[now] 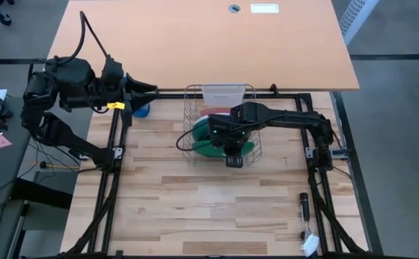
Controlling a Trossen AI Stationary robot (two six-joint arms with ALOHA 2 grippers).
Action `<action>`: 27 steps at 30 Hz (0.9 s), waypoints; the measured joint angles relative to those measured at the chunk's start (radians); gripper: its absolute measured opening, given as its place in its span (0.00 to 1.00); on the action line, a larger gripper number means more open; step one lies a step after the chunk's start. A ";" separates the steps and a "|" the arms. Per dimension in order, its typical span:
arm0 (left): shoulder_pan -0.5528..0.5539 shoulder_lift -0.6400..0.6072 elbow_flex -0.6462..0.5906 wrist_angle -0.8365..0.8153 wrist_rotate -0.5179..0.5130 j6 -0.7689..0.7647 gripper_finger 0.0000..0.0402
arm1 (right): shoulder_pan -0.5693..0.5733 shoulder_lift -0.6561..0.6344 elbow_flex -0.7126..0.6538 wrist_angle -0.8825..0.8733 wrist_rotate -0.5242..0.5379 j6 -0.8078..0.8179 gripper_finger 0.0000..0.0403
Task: Sort dishes
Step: Put the green plate in the dish rack
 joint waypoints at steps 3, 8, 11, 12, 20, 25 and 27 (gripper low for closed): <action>0.000 0.000 0.000 -0.001 0.000 0.000 0.35 | -0.001 0.000 0.000 0.004 0.000 0.007 0.21; 0.000 0.000 0.000 -0.003 0.000 0.000 0.35 | 0.009 0.002 -0.002 0.024 0.013 0.008 0.27; 0.000 0.000 0.000 -0.012 0.000 -0.009 0.35 | 0.007 0.002 -0.002 0.037 0.018 0.020 0.30; 0.000 0.000 0.000 -0.017 0.001 -0.014 0.35 | 0.007 0.002 -0.002 0.038 0.025 0.026 0.31; -0.007 0.000 0.000 -0.052 0.003 -0.031 0.35 | 0.007 0.001 0.035 -0.026 0.065 0.049 0.47; -0.008 0.000 0.000 -0.056 0.004 -0.032 0.35 | 0.008 0.003 0.086 -0.054 0.056 0.063 0.53; -0.008 0.000 0.000 -0.056 0.004 -0.033 0.35 | 0.007 0.003 0.113 -0.082 0.054 0.072 0.54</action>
